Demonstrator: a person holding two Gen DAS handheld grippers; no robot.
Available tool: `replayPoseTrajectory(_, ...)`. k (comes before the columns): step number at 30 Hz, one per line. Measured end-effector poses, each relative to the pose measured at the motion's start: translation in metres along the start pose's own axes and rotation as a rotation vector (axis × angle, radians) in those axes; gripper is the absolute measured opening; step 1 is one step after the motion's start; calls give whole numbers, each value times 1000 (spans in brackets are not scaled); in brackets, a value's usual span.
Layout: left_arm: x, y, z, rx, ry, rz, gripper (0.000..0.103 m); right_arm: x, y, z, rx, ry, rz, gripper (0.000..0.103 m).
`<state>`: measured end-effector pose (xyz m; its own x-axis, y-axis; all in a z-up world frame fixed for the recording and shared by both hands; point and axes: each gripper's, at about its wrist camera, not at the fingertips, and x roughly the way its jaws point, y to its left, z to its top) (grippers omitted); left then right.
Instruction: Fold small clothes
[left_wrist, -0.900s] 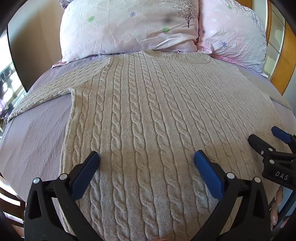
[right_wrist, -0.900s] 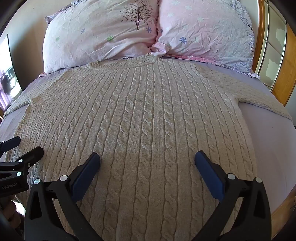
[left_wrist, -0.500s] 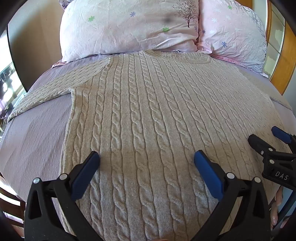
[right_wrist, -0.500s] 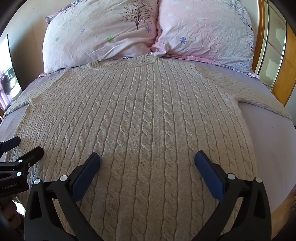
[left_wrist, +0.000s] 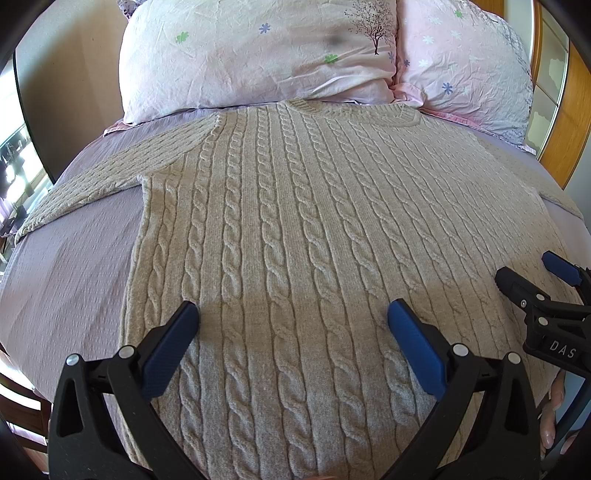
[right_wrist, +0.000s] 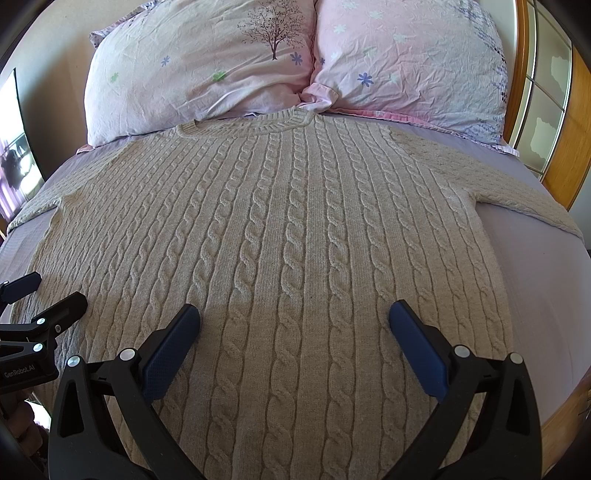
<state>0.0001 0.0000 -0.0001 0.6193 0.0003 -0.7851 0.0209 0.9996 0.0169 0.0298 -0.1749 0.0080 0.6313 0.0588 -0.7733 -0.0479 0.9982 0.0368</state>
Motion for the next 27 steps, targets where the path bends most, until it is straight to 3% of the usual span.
replayPoseTrajectory(27,-2,0,0,-2,-7,1,101,1,1,0,7,9,-5,102)
